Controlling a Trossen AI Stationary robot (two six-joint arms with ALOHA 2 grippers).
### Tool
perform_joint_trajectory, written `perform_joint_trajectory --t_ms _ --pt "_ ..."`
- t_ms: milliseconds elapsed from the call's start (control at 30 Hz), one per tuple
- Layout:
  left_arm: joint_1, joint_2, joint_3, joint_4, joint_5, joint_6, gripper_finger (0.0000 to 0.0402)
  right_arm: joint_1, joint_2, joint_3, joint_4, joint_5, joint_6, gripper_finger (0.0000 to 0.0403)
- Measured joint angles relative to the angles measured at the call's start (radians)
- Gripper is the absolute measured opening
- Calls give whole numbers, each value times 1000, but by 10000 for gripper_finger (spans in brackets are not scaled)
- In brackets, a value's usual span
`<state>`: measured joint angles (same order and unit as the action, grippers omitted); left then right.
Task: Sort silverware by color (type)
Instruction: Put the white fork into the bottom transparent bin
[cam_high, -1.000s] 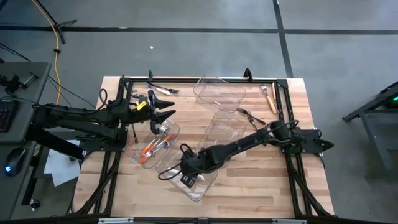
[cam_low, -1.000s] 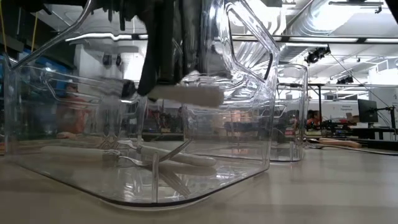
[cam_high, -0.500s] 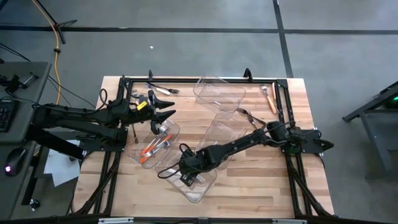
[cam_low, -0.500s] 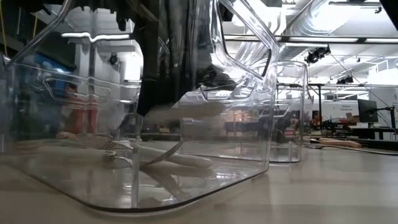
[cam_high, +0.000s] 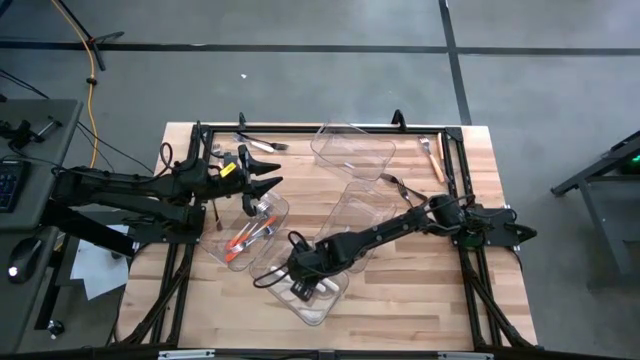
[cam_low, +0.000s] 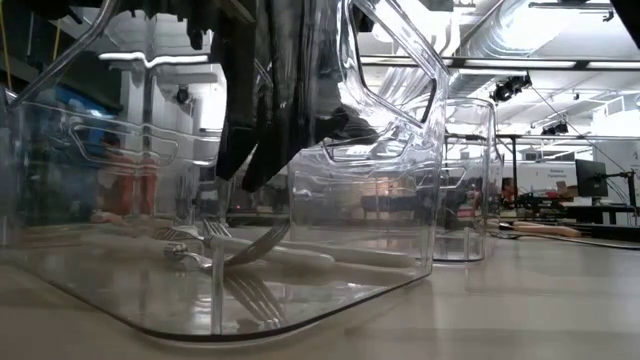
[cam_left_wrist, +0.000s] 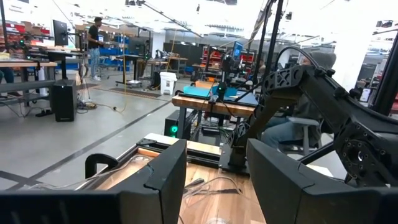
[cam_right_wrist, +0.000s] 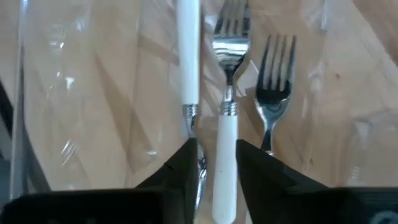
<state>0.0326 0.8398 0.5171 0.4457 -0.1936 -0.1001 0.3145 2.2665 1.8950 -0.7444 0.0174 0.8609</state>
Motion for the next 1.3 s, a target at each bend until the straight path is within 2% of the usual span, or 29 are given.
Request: perform_joint_trajectory --t_ms 167,333,567,767,900,1000,1167,1300 --pt "0 0 0 0 0 0 156 0 0 71 -43 -12 -60 150" --pt "0 0 0 0 0 21 156 0 0 202 -223 -14 -158 189" --pt "0 0 0 -2 0 113 156 15 -3 375 -508 55 -302 197" --pt "0 0 0 -3 0 112 156 35 -23 352 -695 61 -381 197" --pt "0 0 0 -5 0 112 156 36 -137 212 -668 80 -382 197" --pt "0 0 0 -4 0 112 156 35 -298 16 -590 125 -318 197" --pt "0 0 0 -4 0 112 156 35 -646 -412 -301 173 -147 197" --pt "0 0 0 -4 0 112 156 30 -895 -711 -12 248 -90 197"
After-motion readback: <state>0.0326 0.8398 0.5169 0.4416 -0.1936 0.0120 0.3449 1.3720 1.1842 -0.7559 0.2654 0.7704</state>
